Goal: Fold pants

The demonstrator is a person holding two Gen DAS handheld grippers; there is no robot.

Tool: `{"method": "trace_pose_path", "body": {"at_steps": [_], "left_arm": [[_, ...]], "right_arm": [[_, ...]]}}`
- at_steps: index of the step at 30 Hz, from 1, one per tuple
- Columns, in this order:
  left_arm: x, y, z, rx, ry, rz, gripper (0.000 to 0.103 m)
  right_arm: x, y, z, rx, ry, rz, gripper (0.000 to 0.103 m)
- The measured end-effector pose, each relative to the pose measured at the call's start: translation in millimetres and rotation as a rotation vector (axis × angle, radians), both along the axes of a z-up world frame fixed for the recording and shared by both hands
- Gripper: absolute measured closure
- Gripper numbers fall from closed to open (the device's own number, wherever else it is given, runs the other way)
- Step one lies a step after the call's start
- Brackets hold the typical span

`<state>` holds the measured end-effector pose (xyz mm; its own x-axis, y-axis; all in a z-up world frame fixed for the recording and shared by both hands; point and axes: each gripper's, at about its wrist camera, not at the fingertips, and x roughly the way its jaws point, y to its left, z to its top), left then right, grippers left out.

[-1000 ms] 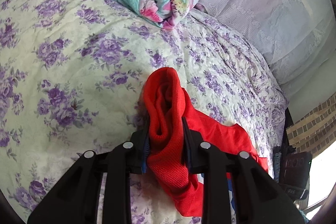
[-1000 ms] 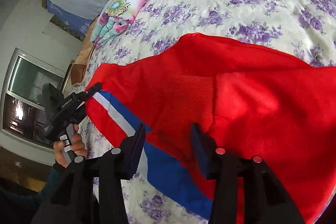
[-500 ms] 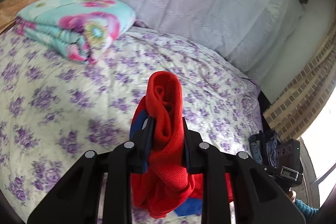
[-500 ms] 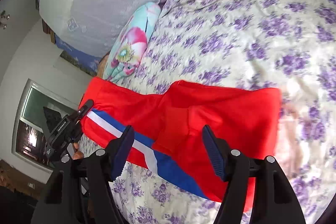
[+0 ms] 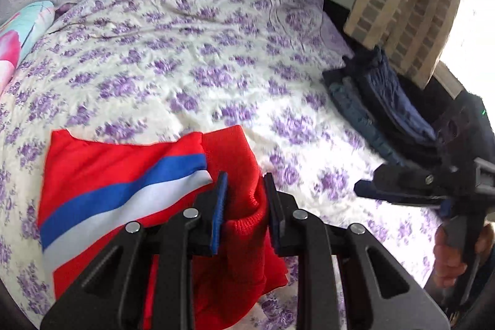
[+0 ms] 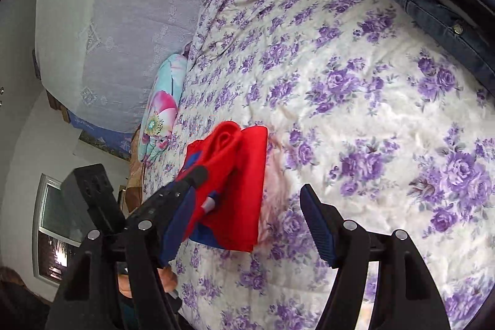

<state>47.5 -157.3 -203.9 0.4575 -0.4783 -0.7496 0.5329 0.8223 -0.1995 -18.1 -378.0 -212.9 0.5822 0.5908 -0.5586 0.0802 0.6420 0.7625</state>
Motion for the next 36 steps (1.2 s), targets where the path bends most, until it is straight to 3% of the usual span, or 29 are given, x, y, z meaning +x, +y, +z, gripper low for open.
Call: {"method": "trace_pose_path", "body": {"at_steps": [3,4,5,6,10,14,18,21,22,23,24,25,27,28,29,30,31,33,36], "left_arm": [[-11,-20,-19,0.070,-0.012,-0.036,0.075],[-16,-24,-19,0.080,-0.017,-0.048,0.068],[-21,-28,-16,0.074,-0.020,-0.065,0.058],[-26,-32,-9,0.061,-0.030,-0.084,0.056],[-37,-17,29,-0.023,-0.037,-0.109,0.054],[-30,60,50,-0.098,-0.036,0.057,0.050],[-16,129,27,-0.083,0.018,0.260,0.050],[-12,145,2,-0.034,0.056,0.305,0.050],[-12,142,-8,0.009,0.054,0.296,0.051],[-15,139,-15,0.051,0.046,0.276,0.051],[-18,136,-20,0.088,0.040,0.257,0.051],[-21,136,-19,0.093,0.033,0.244,0.051],[-26,141,-11,0.081,0.022,0.228,0.051],[-27,144,-4,0.085,0.000,0.227,0.051],[-28,147,3,0.085,-0.023,0.226,0.051],[-26,150,9,0.077,-0.034,0.230,0.051],[-22,153,13,0.066,-0.040,0.233,0.051],[-13,155,18,0.059,-0.050,0.234,0.051],[5,149,17,0.052,-0.053,0.213,0.051]], "right_arm": [[1,-2,-7,-0.012,0.010,0.006,0.029],[2,-2,-9,-0.008,0.011,0.011,0.029],[4,-1,-9,-0.009,0.016,0.014,0.028],[7,-1,-9,-0.008,0.017,0.015,0.028],[18,0,8,-0.007,-0.020,0.013,0.028],[42,27,30,0.033,-0.067,0.108,0.028],[80,84,23,0.162,-0.050,0.252,0.028],[102,118,0,0.117,0.007,0.290,0.029],[105,120,-11,0.043,0.041,0.270,0.033],[104,119,-22,-0.012,0.055,0.258,0.058],[104,114,-31,-0.054,0.071,0.254,0.075],[103,108,-38,-0.094,0.094,0.246,0.103],[103,96,-38,-0.092,0.146,0.229,0.103],[104,96,-31,-0.112,0.151,0.231,0.097],[103,99,-18,-0.169,0.132,0.240,0.078],[98,102,-6,-0.219,0.097,0.252,0.054],[89,104,7,-0.293,0.063,0.242,0.021],[59,110,28,-0.413,-0.030,0.235,0.020],[26,110,21,-0.434,0.042,0.208,0.020]]}}
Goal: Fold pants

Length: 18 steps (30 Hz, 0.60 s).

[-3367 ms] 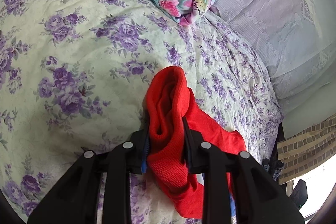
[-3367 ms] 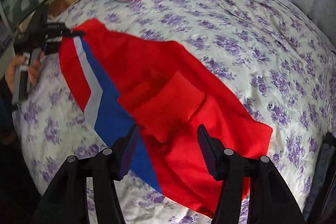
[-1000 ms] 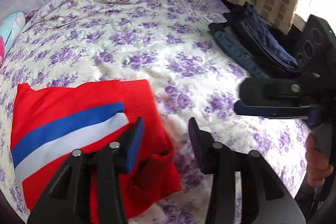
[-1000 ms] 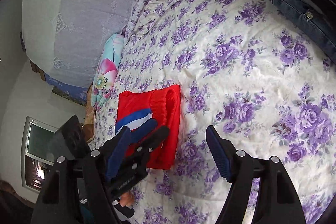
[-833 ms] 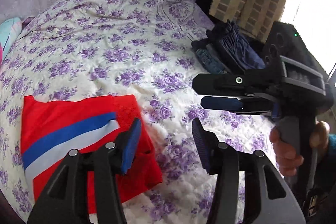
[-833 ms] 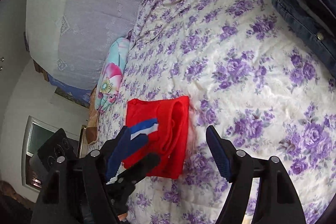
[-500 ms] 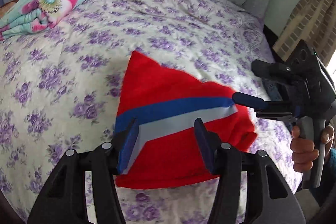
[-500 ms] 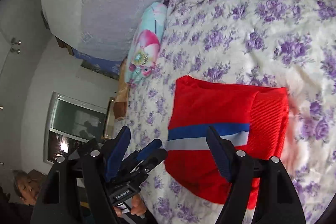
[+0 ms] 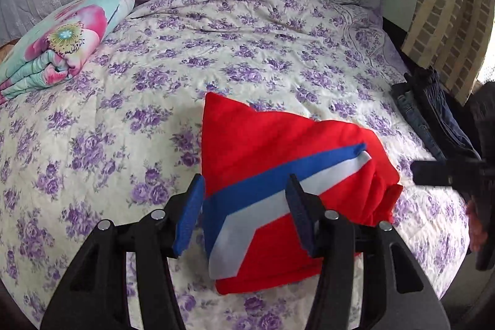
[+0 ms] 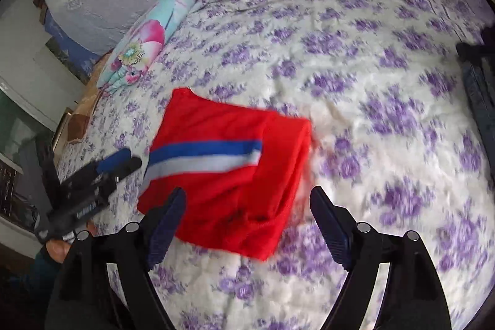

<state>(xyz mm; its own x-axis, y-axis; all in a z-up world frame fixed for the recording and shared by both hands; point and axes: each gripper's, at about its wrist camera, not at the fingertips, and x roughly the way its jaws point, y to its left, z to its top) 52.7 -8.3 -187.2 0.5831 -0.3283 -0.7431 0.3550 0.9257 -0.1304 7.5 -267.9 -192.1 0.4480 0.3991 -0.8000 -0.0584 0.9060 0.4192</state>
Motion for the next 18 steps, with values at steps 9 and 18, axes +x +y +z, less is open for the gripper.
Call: {"method": "trace_pose_path", "body": {"at_steps": [9,18], "left_arm": [[30,-44,-22,0.024,0.048,-0.117,0.051],[26,-48,-26,0.056,0.057,-0.133,0.051]], "right_arm": [[-8,6,-59,0.061,0.110,-0.103,0.080],[-27,-9,-16,0.047,-0.004,-0.211,0.057]]}}
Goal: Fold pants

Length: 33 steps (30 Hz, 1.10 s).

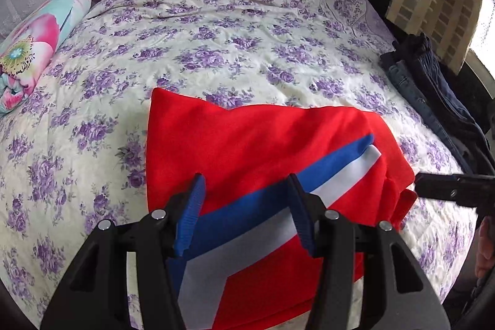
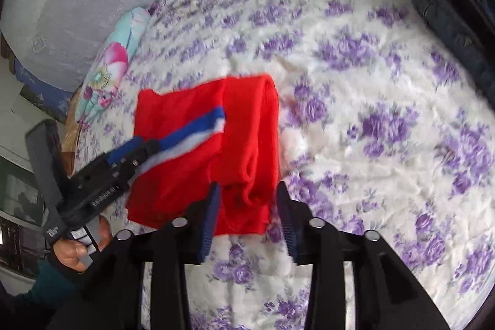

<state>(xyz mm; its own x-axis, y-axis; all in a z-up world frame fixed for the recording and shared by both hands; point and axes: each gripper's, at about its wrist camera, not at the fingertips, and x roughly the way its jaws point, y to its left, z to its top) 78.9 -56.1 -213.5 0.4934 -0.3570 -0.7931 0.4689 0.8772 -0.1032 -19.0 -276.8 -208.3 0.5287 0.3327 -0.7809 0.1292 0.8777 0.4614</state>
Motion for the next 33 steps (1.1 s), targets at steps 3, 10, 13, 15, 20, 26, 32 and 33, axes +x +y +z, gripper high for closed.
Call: {"method": "trace_pose_path", "body": {"at_steps": [3,10,13,15,20,26,32,33], "left_arm": [[-2,-1,1,0.017,-0.005,0.005,0.051],[-7,6,22,0.077,-0.002,0.068,0.050],[-8,17,47,0.109,-0.016,0.151,0.031],[-8,25,68,0.110,-0.025,0.214,0.018],[-18,38,123,0.118,-0.113,0.310,0.005],[-31,47,154,0.163,-0.165,0.394,0.005],[-39,55,158,0.159,-0.168,0.423,0.005],[-39,55,158,0.155,-0.166,0.424,0.005]], "right_arm": [[6,13,20,0.018,-0.105,0.053,0.053],[20,7,-22,0.057,0.078,0.029,0.070],[13,10,12,0.019,0.032,0.024,0.048],[9,21,47,-0.034,-0.046,0.047,0.042],[1,50,122,-0.109,-0.229,0.060,0.009],[-8,71,149,-0.178,-0.309,0.066,0.004],[-18,67,151,-0.138,-0.316,0.070,0.004],[-18,67,151,-0.134,-0.315,0.071,0.004]]}}
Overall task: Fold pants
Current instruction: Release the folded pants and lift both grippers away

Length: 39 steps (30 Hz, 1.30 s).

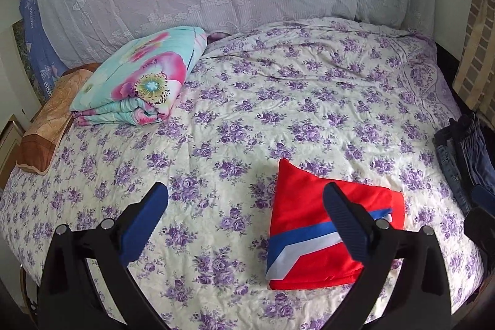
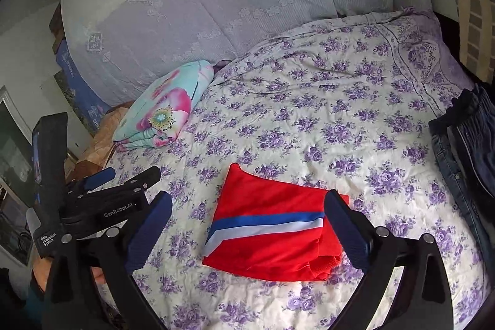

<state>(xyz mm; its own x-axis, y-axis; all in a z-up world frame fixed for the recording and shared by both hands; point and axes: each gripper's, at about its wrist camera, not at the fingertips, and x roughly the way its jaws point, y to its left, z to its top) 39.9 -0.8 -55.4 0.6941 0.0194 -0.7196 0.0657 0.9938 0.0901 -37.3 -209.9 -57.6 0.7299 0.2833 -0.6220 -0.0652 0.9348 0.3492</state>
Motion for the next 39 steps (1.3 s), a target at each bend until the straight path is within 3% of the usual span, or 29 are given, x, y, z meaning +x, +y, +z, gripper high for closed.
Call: {"method": "trace_pose_path", "body": {"at_steps": [3,5,9,12,15,21,24,27,28,31,33,34,36,38,39], "left_arm": [[1,0,-3,-0.020,0.010,-0.014,0.005],[0,4,-12,-0.040,0.030,-0.041,0.005],[-6,28,-70,-0.073,0.166,-0.098,0.005],[-13,49,-119,-0.162,0.253,-0.126,0.005],[-20,56,-146,-0.245,0.322,-0.141,0.005],[-27,52,-170,-0.283,0.401,-0.164,0.005],[-28,41,-175,-0.300,0.419,-0.196,0.005],[-22,31,-180,-0.309,0.414,-0.220,0.005],[-18,29,-182,-0.326,0.413,-0.219,0.005],[-5,30,-184,-0.384,0.422,-0.202,0.005],[-3,36,-181,-0.417,0.412,-0.200,0.005],[-2,38,-181,-0.417,0.411,-0.198,0.005],[1,42,-186,-0.416,0.432,-0.186,0.005],[7,42,-193,-0.450,0.455,-0.170,0.005],[10,41,-195,-0.466,0.455,-0.165,0.005]], "right_arm": [[-1,-4,-6,0.004,0.018,0.016,0.004],[-4,-18,-26,0.053,0.072,0.022,0.004],[-31,-67,-110,0.262,0.269,-0.047,0.004],[-56,-85,-165,0.407,0.343,-0.111,0.005],[-61,-76,-188,0.462,0.328,-0.106,0.006],[-47,-56,-213,0.531,0.273,-0.122,0.007],[-25,-50,-215,0.549,0.229,-0.101,0.009],[-2,-52,-221,0.584,0.242,-0.130,0.010],[1,-52,-222,0.608,0.242,-0.135,0.016],[1,-67,-231,0.722,0.268,-0.134,0.053],[-15,-83,-243,0.804,0.278,-0.161,0.061],[-22,-87,-245,0.801,0.277,-0.161,0.061],[-27,-84,-241,0.790,0.262,-0.121,0.049],[-17,-73,-232,0.757,0.251,-0.077,0.022],[-8,-65,-228,0.738,0.249,-0.050,0.018]]}}
